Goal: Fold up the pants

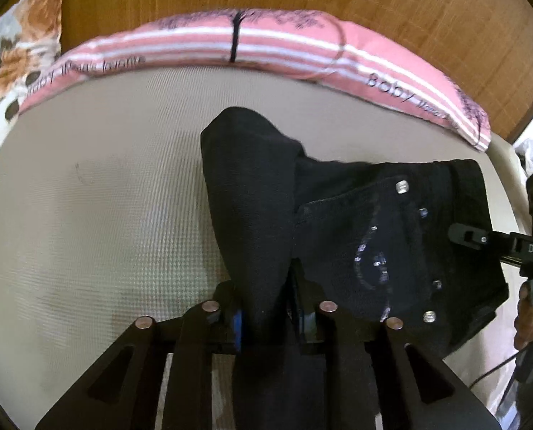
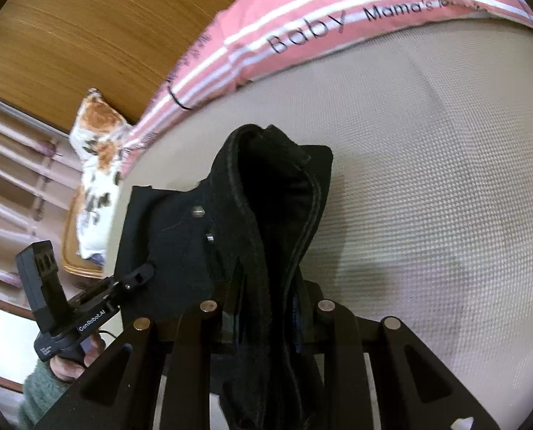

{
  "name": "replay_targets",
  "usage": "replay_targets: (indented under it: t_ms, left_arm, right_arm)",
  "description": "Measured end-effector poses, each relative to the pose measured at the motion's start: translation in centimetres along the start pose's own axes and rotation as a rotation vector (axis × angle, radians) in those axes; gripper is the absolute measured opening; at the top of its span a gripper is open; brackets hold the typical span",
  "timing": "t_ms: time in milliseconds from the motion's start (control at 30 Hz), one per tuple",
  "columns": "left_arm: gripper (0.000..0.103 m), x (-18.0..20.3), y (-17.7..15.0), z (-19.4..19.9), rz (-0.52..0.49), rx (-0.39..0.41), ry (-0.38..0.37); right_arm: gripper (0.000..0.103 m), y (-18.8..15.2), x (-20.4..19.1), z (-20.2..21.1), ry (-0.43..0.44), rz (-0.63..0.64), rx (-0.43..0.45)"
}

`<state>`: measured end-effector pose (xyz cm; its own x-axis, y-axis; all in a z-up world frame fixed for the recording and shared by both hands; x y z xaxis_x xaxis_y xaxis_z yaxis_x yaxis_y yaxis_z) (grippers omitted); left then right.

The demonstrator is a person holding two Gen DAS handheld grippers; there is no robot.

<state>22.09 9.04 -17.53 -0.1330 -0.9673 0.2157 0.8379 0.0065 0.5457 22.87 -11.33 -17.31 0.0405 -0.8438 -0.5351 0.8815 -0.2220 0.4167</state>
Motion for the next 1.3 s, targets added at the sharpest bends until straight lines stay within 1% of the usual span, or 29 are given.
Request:
replay_targets:
  t_ms: [33, 67, 100, 133, 167, 233, 267, 400, 567, 667, 833, 933, 1033, 1133, 1200, 1267, 1300]
  left_arm:
    - [0.029, -0.2, -0.2, -0.3, -0.001, 0.006, 0.003]
    - [0.037, -0.4, -0.4, -0.6, 0.000, 0.012, 0.011]
    - [0.042, -0.7, -0.5, -0.8, 0.007, 0.019, 0.021]
    - [0.044, -0.9, -0.6, -0.8, 0.017, 0.029, 0.025]
    - [0.047, -0.9, -0.7, -0.7, 0.025, 0.036, 0.025]
    - [0.049, -1.1, -0.8, -0.6, 0.033, 0.043, 0.025]
    - [0.051, -1.2, -1.0, -0.4, 0.036, 0.045, 0.030]
    - [0.051, -1.0, -2.0, 1.0, 0.023, 0.059, 0.066]
    - [0.051, 0.0, -4.7, 3.2, -0.018, 0.072, 0.105]
    - [0.051, 0.2, -6.2, 4.2, -0.023, 0.080, 0.136]
    - [0.051, 0.4, -8.0, 4.9, -0.026, 0.096, 0.189]
    - [0.051, 0.7, -8.2, 4.7, -0.057, 0.115, 0.226]
    - [0.051, 0.8, -8.2, 4.4, -0.073, 0.124, 0.250]
    - [0.051, 0.9, -8.2, 4.4, -0.082, 0.126, 0.263]
    - [0.051, 1.0, -8.1, 4.5, -0.086, 0.125, 0.275]
    - [0.052, 1.1, -8.0, 4.9, -0.081, 0.127, 0.291]
    - [0.053, 1.1, -8.0, 5.1, -0.075, 0.127, 0.296]
  right_arm:
    - [0.029, 0.0, 0.3, -0.2, -0.023, 0.014, 0.003]
    - [0.036, -0.1, 0.7, -0.5, -0.046, 0.028, 0.000]
    - [0.039, -0.2, 1.0, -0.7, -0.056, 0.029, -0.002]
    - [0.044, -0.3, 1.3, -0.8, -0.063, 0.022, -0.003]
    - [0.047, -0.4, 1.7, -0.9, -0.067, 0.009, -0.003]
    - [0.048, -0.6, 2.1, -0.6, -0.064, -0.001, -0.002]
    - [0.049, -0.7, 2.2, -0.4, -0.075, 0.004, -0.002]
    - [0.049, -2.0, 1.9, 0.9, -0.123, 0.058, 0.008]
    - [0.050, -4.6, 1.7, 3.4, -0.150, 0.101, 0.027]
    - [0.050, -5.6, 2.1, 4.9, -0.162, 0.096, 0.062]
    - [0.051, -6.3, 2.9, 5.4, -0.172, 0.075, 0.072]
    - [0.056, -6.5, 3.6, 4.9, -0.204, 0.074, 0.083]
    - [0.056, -6.6, 3.7, 4.8, -0.209, 0.068, 0.096]
    - [0.056, -6.6, 3.4, 4.9, -0.231, 0.091, 0.105]
    - [0.056, -6.6, 3.2, 5.1, -0.252, 0.107, 0.111]
    - [0.060, -6.6, 2.9, 5.4, -0.285, 0.115, 0.124]
    - [0.060, -6.6, 2.7, 5.6, -0.298, 0.121, 0.133]
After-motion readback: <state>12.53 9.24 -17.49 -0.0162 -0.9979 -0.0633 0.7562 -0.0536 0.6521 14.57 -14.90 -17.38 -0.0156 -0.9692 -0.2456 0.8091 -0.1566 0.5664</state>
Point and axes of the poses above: each gripper's, at about its wrist camera, not at the fingertips, and z roughly against the way its jaws point, x to its right, y to its top, the point moved 9 cm from there along -z, roughly the way its jaws point, and after that the axes turned 6 degrees about x, right-handed, at the moved point
